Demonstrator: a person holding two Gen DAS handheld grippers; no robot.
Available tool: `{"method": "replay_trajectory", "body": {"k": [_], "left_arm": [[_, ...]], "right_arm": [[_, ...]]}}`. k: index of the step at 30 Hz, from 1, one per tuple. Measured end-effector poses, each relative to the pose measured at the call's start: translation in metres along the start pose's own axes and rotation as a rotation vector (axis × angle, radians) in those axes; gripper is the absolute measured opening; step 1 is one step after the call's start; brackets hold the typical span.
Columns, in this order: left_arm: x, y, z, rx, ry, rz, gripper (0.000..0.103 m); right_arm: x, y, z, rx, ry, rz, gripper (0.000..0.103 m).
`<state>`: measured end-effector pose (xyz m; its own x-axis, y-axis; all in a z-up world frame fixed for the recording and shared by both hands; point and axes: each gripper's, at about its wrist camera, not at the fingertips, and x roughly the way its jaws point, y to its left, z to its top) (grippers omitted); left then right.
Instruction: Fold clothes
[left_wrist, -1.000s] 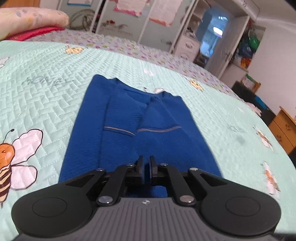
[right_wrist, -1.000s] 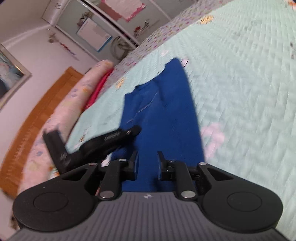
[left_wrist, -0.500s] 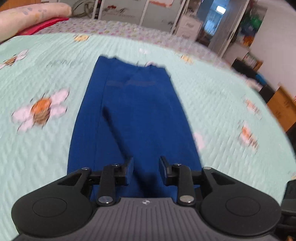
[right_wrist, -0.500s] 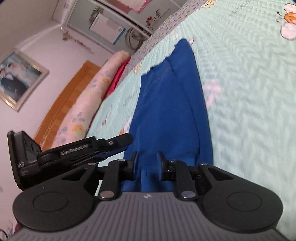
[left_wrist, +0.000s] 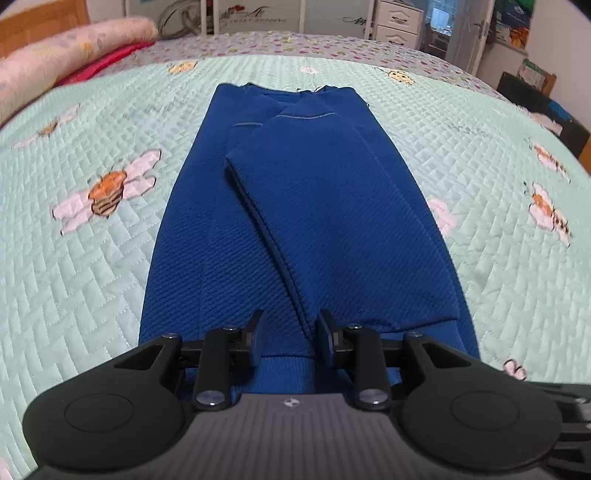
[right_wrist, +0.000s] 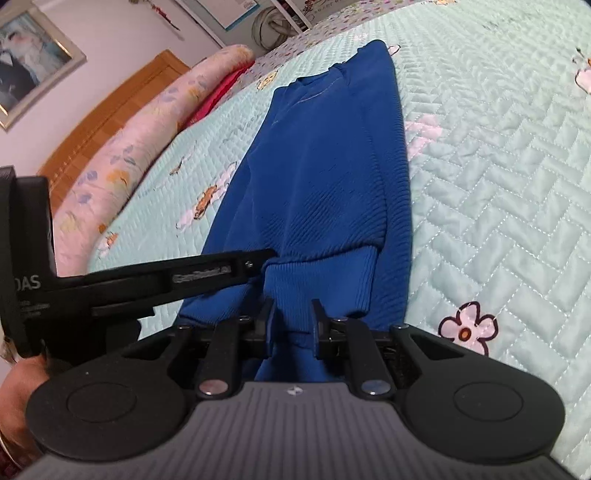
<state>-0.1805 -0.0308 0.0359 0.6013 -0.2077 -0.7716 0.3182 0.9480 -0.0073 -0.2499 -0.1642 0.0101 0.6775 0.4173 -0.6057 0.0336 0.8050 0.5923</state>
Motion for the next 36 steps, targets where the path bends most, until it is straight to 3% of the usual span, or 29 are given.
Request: {"method": "replay_trajectory", "body": {"k": [4, 8, 13, 27, 32, 34, 36], "left_arm": [[0.0, -0.006, 0.0, 0.034, -0.003, 0.023, 0.033], [0.002, -0.01, 0.0, 0.059, -0.001, 0.041, 0.033], [0.004, -0.012, -0.001, 0.079, -0.003, 0.05, 0.033], [-0.009, -0.006, 0.016, 0.028, 0.033, 0.035, 0.033], [-0.032, -0.008, 0.024, 0.008, -0.03, -0.046, 0.033], [-0.025, -0.01, 0.019, 0.008, 0.009, -0.074, 0.033], [-0.013, -0.007, 0.008, -0.013, 0.038, -0.082, 0.036]], "right_arm": [[-0.01, 0.006, 0.003, 0.003, 0.033, -0.014, 0.018], [-0.03, 0.022, 0.008, -0.086, -0.04, -0.051, 0.018], [-0.001, 0.003, 0.003, -0.081, 0.061, -0.103, 0.013], [-0.007, 0.013, 0.011, -0.101, 0.101, -0.123, 0.013], [-0.025, 0.02, 0.02, -0.107, 0.05, -0.072, 0.015], [-0.029, 0.018, 0.022, -0.115, 0.018, -0.08, 0.016], [-0.022, 0.007, 0.02, -0.082, 0.044, -0.077, 0.015]]}}
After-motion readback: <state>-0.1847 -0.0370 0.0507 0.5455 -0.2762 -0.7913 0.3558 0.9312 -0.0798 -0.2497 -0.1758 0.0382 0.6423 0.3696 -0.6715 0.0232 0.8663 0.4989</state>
